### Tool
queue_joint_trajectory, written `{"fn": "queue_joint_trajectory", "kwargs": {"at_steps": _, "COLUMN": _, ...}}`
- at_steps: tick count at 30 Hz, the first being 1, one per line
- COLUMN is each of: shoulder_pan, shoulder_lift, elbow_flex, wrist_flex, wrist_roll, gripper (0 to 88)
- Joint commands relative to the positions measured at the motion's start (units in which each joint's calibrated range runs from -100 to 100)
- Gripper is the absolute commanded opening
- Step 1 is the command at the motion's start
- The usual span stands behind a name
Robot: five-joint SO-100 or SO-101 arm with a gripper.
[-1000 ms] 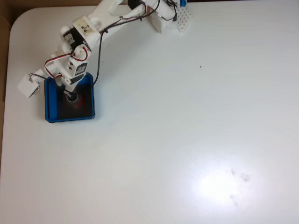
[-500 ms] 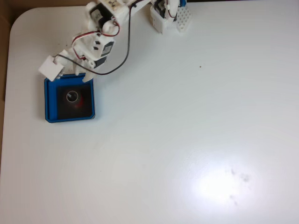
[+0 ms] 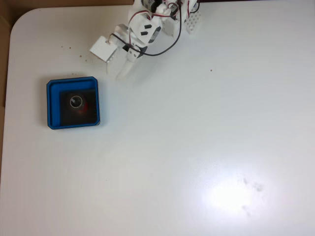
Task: Pick the red roll and drop it in the blue box
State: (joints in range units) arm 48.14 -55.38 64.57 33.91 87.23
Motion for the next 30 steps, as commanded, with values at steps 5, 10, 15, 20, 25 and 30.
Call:
{"fn": "queue_joint_trajectory", "kwargs": {"at_steps": 5, "shoulder_pan": -6.08, "shoulder_lift": -19.12, "elbow_flex": 16.92, "wrist_flex": -1.81, "wrist_roll": 0.33, "gripper": 11.5}}
{"fn": "queue_joint_trajectory", "kwargs": {"at_steps": 10, "shoulder_pan": -10.28, "shoulder_lift": -33.08, "elbow_flex": 28.24, "wrist_flex": -1.81, "wrist_roll": 0.33, "gripper": 11.5}}
{"fn": "queue_joint_trajectory", "kwargs": {"at_steps": 15, "shoulder_pan": -14.88, "shoulder_lift": -42.45, "elbow_flex": 35.43, "wrist_flex": -1.4, "wrist_roll": 0.42, "gripper": 11.6}}
{"fn": "queue_joint_trajectory", "kwargs": {"at_steps": 20, "shoulder_pan": -24.55, "shoulder_lift": -43.45, "elbow_flex": 35.43, "wrist_flex": -1.32, "wrist_roll": 0.51, "gripper": 11.6}}
{"fn": "queue_joint_trajectory", "kwargs": {"at_steps": 25, "shoulder_pan": -36.47, "shoulder_lift": -43.45, "elbow_flex": 35.43, "wrist_flex": -1.23, "wrist_roll": 0.51, "gripper": 11.5}}
{"fn": "queue_joint_trajectory", "kwargs": {"at_steps": 30, "shoulder_pan": -41.65, "shoulder_lift": -43.45, "elbow_flex": 35.43, "wrist_flex": -1.23, "wrist_roll": 0.51, "gripper": 11.5}}
